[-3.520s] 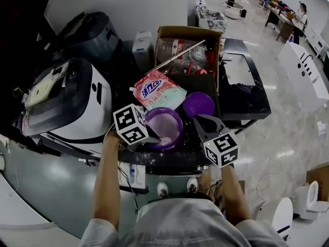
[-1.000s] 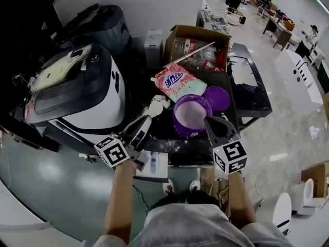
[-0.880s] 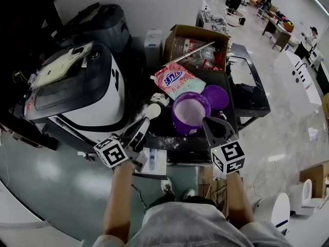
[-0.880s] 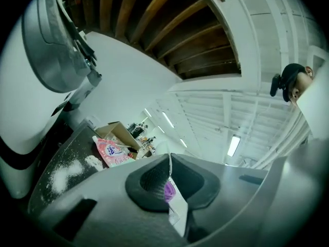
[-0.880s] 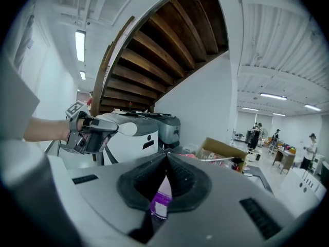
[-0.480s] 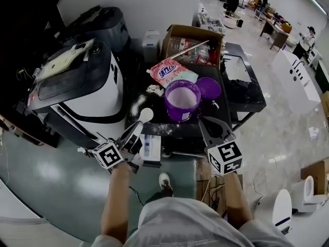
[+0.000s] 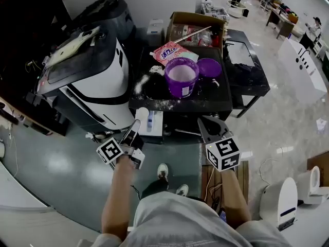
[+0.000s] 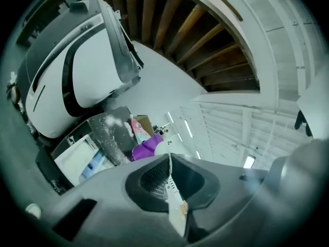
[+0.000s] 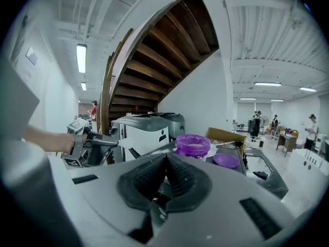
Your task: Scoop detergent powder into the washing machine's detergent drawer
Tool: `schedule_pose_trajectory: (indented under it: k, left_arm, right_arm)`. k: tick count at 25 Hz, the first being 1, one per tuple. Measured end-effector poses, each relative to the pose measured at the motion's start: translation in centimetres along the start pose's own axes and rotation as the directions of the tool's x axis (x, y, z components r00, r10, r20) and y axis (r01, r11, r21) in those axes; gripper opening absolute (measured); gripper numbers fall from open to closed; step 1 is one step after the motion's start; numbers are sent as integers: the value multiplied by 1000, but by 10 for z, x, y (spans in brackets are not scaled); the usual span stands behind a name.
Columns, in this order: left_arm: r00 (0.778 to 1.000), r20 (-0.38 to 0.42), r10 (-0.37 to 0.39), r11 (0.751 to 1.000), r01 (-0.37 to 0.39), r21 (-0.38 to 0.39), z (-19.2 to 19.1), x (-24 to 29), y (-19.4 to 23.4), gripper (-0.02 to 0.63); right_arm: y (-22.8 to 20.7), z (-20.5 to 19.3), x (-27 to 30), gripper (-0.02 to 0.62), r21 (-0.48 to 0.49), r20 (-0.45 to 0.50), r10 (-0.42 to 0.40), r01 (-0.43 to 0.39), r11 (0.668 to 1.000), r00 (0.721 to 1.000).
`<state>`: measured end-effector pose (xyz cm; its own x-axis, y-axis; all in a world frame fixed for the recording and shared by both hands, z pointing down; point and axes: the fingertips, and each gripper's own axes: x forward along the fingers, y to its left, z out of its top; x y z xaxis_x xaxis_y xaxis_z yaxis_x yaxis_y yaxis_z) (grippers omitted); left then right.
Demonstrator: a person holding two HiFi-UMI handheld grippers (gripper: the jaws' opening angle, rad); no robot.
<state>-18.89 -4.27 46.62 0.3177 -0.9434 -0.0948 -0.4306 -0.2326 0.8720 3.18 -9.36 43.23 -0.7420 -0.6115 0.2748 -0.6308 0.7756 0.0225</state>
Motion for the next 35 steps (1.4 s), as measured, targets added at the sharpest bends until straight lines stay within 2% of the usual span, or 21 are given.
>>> schedule_pose_trajectory:
  k: [6, 10, 11, 15, 20, 24, 29, 35]
  left_arm:
    - [995, -65, 72, 996, -69, 48, 3, -15, 21, 14]
    - [979, -104, 176, 978, -162, 128, 18, -27, 40, 15]
    - [978, -115, 175, 978, -159, 136, 21, -26, 40, 15]
    - [984, -159, 83, 992, -66, 106, 27, -22, 36, 14]
    - [974, -205, 94, 988, -66, 140, 40, -25, 52, 15]
    - [957, -257, 134, 979, -88, 183, 41, -27, 72, 15]
    - [935, -319, 153, 981, -103, 167, 33, -19, 98, 15]
    - [893, -416, 172, 980, -114, 160, 12, 1, 128, 15]
  right_arm:
    - [6, -2, -7, 5, 26, 8, -47, 47, 999, 999]
    - [17, 5, 1, 5, 29, 24, -70, 70, 997, 997]
    - [20, 7, 5, 5, 27, 25, -75, 74, 997, 997]
    - [46, 5, 23, 5, 19, 13, -62, 62, 998, 998]
    - [70, -3, 48, 5, 22, -19, -61, 61, 998, 998]
    - [82, -9, 70, 5, 22, -48, -55, 56, 998, 997]
    - [83, -23, 95, 5, 23, -97, -71, 74, 997, 993]
    - [75, -42, 115, 5, 36, -153, -87, 93, 995, 984]
